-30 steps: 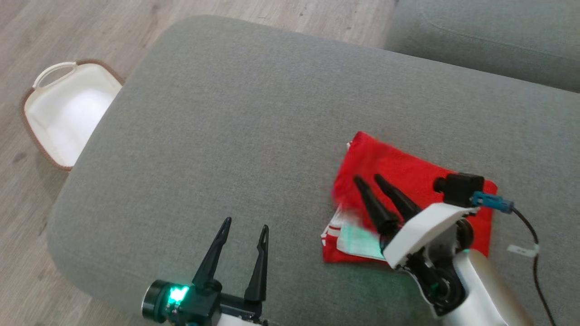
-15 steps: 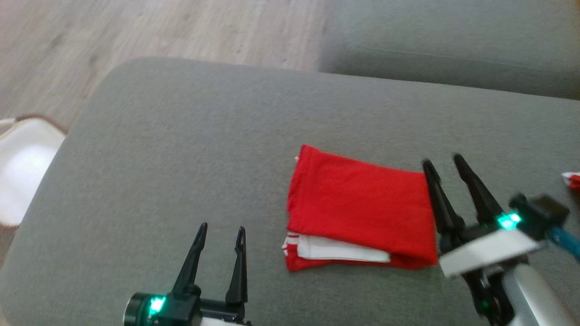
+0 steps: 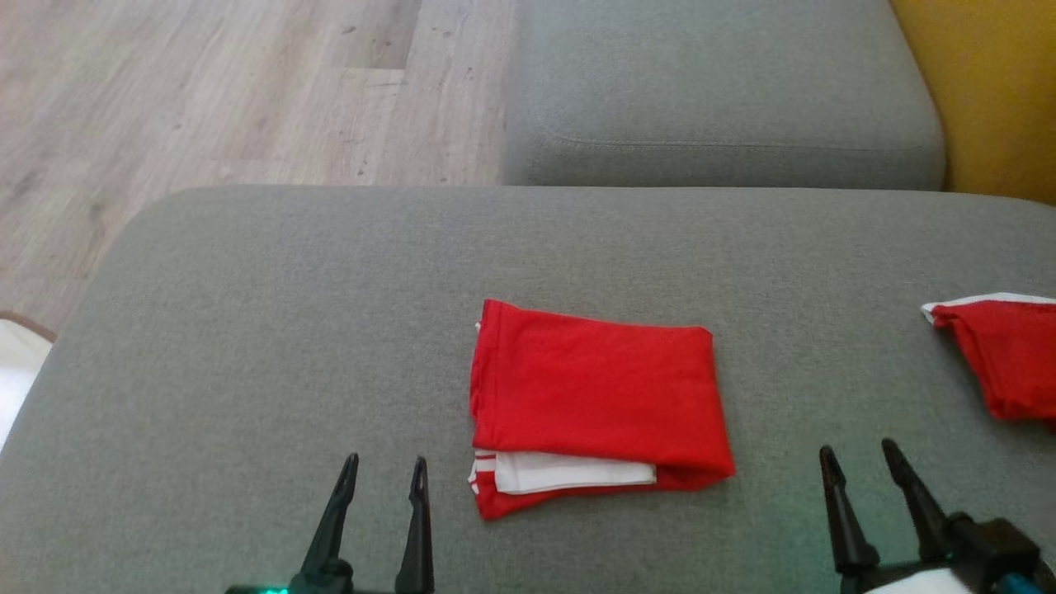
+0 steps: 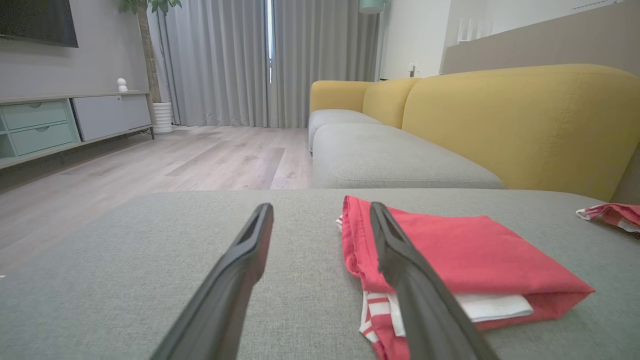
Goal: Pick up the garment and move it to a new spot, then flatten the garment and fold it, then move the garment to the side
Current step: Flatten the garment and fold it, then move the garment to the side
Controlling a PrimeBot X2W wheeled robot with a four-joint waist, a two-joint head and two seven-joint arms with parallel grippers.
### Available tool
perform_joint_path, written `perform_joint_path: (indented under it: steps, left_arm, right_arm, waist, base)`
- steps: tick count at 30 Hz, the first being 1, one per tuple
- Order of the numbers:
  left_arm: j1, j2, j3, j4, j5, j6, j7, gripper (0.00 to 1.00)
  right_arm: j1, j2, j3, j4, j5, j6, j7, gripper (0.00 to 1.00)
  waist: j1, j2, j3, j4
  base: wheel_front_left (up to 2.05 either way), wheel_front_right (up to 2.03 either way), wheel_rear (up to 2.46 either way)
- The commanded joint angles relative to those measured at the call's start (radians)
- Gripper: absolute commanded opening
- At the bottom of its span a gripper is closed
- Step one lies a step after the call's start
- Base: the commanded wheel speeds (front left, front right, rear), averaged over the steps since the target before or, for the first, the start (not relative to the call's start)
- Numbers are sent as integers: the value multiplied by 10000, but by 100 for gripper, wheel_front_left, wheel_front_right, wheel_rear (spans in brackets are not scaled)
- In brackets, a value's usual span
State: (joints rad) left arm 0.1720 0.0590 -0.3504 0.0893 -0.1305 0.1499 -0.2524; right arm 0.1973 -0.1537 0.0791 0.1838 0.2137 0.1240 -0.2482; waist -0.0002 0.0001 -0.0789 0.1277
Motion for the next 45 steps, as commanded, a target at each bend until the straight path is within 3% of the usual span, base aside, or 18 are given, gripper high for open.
perform_joint_path:
  steps: [1, 40, 45]
  left_arm:
    - [-249, -85, 445, -346, 82, 25, -93, 100]
    - [-130, -87, 446, -280, 159, -53, -93, 100]
    - [-176, -87, 398, -287, 128, -21, -93, 100]
  right_arm:
    - [-253, -26, 61, -385, -207, 67, -133, 100]
    - [-51, 328, -236, -469, -477, 67, -135, 100]
    - [-250, 403, -129, -246, -17, 67, -135, 100]
  waist:
    - [2, -1, -52, -106]
    - [2, -1, -133, -53]
    - [2, -1, 4, -19]
  base:
    - [0, 0, 0]
    - [0, 0, 0]
    - [0, 0, 0]
